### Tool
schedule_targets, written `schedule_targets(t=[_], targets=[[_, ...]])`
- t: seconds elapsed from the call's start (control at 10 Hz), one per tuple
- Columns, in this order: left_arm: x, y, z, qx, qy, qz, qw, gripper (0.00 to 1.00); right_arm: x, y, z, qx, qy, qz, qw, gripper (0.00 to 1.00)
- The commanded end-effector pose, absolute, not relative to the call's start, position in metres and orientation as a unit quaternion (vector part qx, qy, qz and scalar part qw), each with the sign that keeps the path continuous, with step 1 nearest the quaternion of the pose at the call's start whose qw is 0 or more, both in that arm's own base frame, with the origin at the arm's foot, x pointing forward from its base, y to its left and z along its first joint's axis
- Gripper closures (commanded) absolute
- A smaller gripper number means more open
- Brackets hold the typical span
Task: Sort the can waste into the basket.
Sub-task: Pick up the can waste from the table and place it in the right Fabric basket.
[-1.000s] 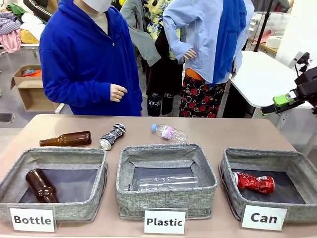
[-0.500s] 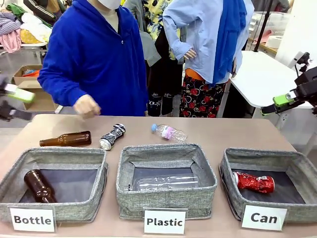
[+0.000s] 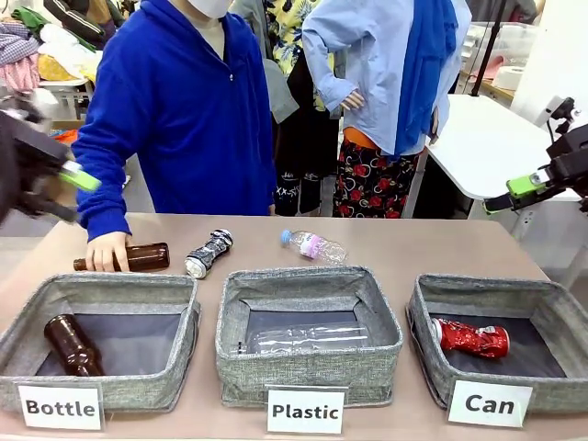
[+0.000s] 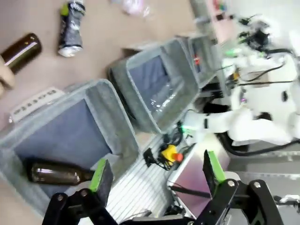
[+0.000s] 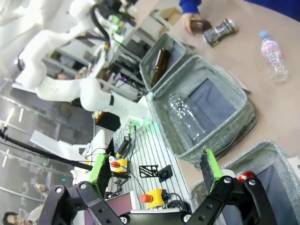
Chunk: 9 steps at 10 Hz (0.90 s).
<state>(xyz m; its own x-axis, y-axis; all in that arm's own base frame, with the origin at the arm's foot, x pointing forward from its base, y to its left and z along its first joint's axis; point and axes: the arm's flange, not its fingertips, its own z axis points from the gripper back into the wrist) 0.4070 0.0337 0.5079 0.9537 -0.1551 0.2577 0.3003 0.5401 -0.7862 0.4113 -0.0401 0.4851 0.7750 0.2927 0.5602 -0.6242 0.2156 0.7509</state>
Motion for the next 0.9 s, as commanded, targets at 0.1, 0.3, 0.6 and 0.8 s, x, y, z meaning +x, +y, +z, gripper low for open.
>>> schedule_targets(t=[0.1, 0.3, 0.6, 0.8], targets=[[0.326, 0.156, 0.528, -0.563, -0.185, -0.069, 0.802, 0.00, 0.410, -0.044, 0.487, 0.546, -0.149, 0.312, 0.763, 0.00], [0.292, 0.207, 0.501, -0.612, -0.237, -0.020, 0.754, 0.00, 0.410, -0.044, 0.487, 0.546, -0.149, 0.312, 0.763, 0.00], [0.290, 0.212, 0.496, -0.618, -0.241, -0.010, 0.748, 0.00, 0.410, -0.044, 0.487, 0.546, -0.149, 0.312, 0.763, 0.00], [0.322, 0.192, 0.500, -0.591, -0.183, -0.019, 0.786, 0.00, 0.410, -0.044, 0.487, 0.546, -0.149, 0.312, 0.763, 0.00]])
